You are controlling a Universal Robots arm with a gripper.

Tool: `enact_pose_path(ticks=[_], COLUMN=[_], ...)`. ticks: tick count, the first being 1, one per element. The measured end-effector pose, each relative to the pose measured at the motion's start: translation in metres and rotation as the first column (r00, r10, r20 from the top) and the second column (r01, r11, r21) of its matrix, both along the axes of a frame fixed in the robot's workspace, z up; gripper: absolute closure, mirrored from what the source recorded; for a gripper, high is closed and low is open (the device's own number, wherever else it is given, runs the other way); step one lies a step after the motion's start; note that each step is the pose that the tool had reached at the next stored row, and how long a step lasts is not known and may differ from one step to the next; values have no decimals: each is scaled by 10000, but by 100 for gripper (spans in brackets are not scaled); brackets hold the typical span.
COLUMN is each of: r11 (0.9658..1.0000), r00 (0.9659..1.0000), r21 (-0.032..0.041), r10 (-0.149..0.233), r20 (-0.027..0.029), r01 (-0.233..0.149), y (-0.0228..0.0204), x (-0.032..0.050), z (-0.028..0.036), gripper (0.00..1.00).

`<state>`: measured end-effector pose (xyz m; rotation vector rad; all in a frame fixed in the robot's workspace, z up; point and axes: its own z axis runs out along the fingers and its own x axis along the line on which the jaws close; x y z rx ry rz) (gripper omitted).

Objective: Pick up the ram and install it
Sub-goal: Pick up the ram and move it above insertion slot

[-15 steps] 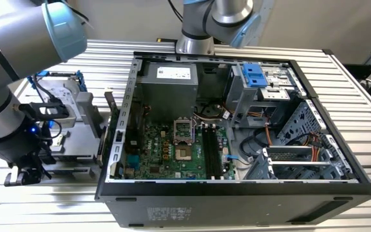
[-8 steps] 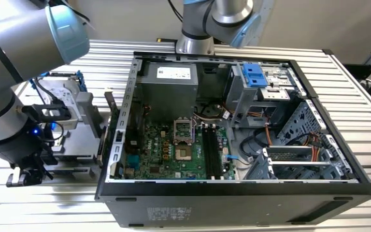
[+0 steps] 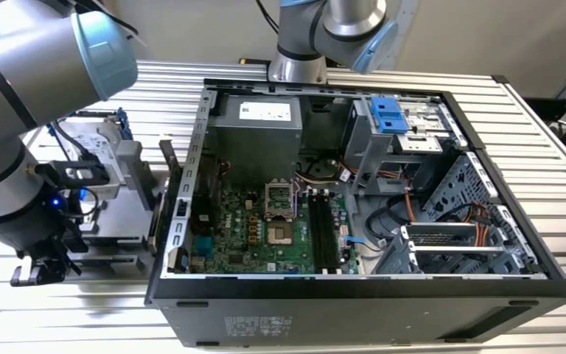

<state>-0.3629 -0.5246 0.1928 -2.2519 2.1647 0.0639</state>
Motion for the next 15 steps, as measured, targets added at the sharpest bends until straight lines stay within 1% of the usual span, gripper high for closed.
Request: enact_pose_path(ticks=[15], r11=[10000], r00=[10000], r21=[-1], r10=[-1], r20=[-1], r01=[1], y=[0], x=[0], z=[-7], gripper=[0])
